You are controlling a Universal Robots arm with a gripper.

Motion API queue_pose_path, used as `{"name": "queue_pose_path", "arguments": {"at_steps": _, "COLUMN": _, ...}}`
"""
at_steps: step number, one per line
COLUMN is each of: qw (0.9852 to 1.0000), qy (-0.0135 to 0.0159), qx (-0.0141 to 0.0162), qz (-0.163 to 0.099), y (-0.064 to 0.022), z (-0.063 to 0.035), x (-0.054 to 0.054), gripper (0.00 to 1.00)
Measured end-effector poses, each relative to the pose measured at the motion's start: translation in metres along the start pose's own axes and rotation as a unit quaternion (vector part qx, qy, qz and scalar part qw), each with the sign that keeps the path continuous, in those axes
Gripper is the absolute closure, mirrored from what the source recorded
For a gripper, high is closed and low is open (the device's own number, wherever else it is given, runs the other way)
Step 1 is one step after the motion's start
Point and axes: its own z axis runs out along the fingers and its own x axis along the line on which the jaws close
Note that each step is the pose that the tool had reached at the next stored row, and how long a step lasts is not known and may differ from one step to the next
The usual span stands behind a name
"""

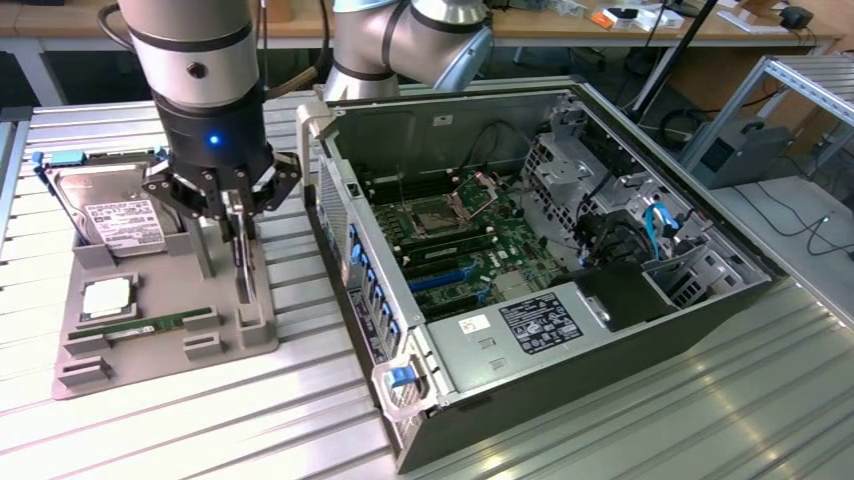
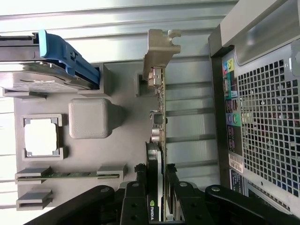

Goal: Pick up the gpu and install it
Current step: 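Pick up the gpu and move the gpu toward the slot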

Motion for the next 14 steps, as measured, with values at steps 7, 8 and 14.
{"name": "queue_pose_path", "arguments": {"at_steps": 7, "qw": 1.0000, "qy": 0.0000, "qx": 0.0000, "qz": 0.000, "y": 0.0005, "z": -0.0112, "x": 0.000, "gripper": 0.73}}
{"name": "queue_pose_path", "arguments": {"at_steps": 8, "qw": 1.0000, "qy": 0.0000, "qx": 0.0000, "qz": 0.000, "y": 0.0006, "z": -0.0125, "x": 0.000, "gripper": 0.73}}
{"name": "queue_pose_path", "arguments": {"at_steps": 14, "qw": 1.0000, "qy": 0.0000, "qx": 0.0000, "qz": 0.000, "y": 0.0010, "z": -0.0221, "x": -0.001, "gripper": 0.73}}
